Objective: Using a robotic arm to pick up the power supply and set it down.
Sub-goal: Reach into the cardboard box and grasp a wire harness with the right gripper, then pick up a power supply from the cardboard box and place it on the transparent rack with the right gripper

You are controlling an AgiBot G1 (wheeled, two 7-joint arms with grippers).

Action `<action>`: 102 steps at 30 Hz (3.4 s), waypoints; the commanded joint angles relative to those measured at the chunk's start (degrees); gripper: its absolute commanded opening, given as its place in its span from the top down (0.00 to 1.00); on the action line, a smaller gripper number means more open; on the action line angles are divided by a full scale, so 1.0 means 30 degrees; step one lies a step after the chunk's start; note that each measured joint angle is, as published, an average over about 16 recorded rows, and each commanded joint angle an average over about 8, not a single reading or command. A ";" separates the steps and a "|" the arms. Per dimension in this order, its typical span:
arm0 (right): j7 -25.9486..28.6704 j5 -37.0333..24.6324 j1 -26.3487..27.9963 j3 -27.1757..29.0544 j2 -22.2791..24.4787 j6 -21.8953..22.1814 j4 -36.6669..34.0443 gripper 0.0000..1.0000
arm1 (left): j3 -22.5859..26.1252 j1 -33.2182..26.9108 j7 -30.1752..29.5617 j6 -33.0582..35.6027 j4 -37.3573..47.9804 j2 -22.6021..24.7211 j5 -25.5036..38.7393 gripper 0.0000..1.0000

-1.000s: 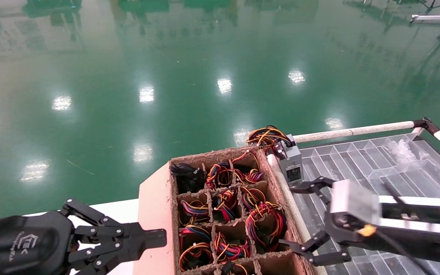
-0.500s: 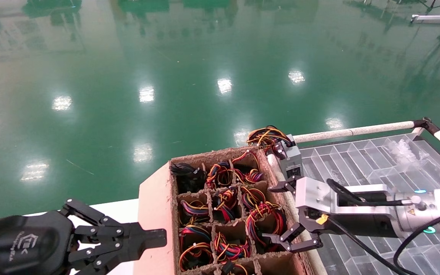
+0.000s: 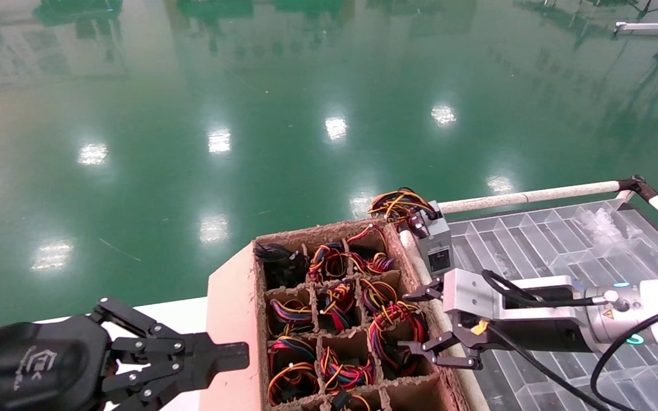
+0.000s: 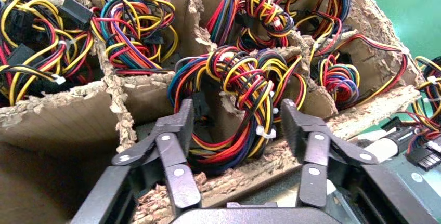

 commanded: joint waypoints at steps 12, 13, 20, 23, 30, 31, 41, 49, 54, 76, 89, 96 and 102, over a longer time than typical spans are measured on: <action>-0.0403 -0.0047 0.0317 -0.0089 -0.0270 -0.0212 -0.0727 1.00 | 0.0012 -0.0003 0.0006 -0.0005 0.0000 -0.0005 -0.0009 0.00; -0.0399 -0.0061 0.0344 -0.0101 -0.0277 -0.0238 -0.0744 1.00 | 0.0013 -0.0003 0.0007 -0.0006 0.0000 -0.0005 -0.0009 0.00; -0.0197 -0.0090 0.0590 -0.0149 -0.0312 -0.0443 -0.0728 1.00 | 0.0020 -0.0004 0.0010 -0.0009 0.0000 -0.0008 -0.0014 0.00; -0.0031 -0.0055 0.0763 -0.0123 -0.0285 -0.0543 -0.0628 1.00 | 0.0023 -0.0005 0.0011 -0.0010 0.0000 -0.0009 -0.0015 0.00; 0.0603 0.0450 0.1185 0.0231 -0.0025 -0.0728 -0.0005 1.00 | 0.0029 -0.0006 0.0014 -0.0012 0.0000 -0.0012 -0.0020 0.00; 0.0725 0.0571 0.1248 0.0320 0.0037 -0.0733 0.0147 1.00 | 0.0030 -0.0007 0.0015 -0.0013 0.0000 -0.0012 -0.0020 0.00; 0.2018 0.1796 0.2212 0.1559 0.0828 -0.0196 0.1885 1.00 | 0.0039 -0.0009 0.0019 -0.0017 0.0000 -0.0016 -0.0026 0.00; 0.2075 0.2174 0.3819 0.2362 0.1096 0.0223 0.1896 1.00 | 0.0046 -0.0010 0.0023 -0.0020 0.0000 -0.0019 -0.0031 0.00; 0.1452 0.2166 0.5036 0.2637 0.1192 0.0081 0.0951 1.00 | 0.0050 -0.0011 0.0025 -0.0022 0.0000 -0.0021 -0.0035 0.00; -0.3062 0.0221 0.8754 0.2051 0.1514 -0.1395 -0.5427 1.00 | 0.0070 -0.0016 0.0035 -0.0030 0.0000 -0.0029 -0.0048 0.00; -0.4573 0.0040 0.8527 0.1701 0.0791 -0.1854 -0.8196 1.00 | 0.0081 -0.0018 0.0041 -0.0035 0.0000 -0.0033 -0.0056 0.00; -0.5156 -0.0084 0.8354 0.1530 0.0172 -0.1741 -0.9284 1.00 | 0.0087 -0.0020 0.0044 -0.0037 0.0000 -0.0036 -0.0060 0.00; -0.5628 -0.0440 0.8472 0.1308 -0.0038 -0.1642 -1.0093 1.00 | 0.0092 -0.0021 0.0046 -0.0040 0.0000 -0.0038 -0.0063 0.00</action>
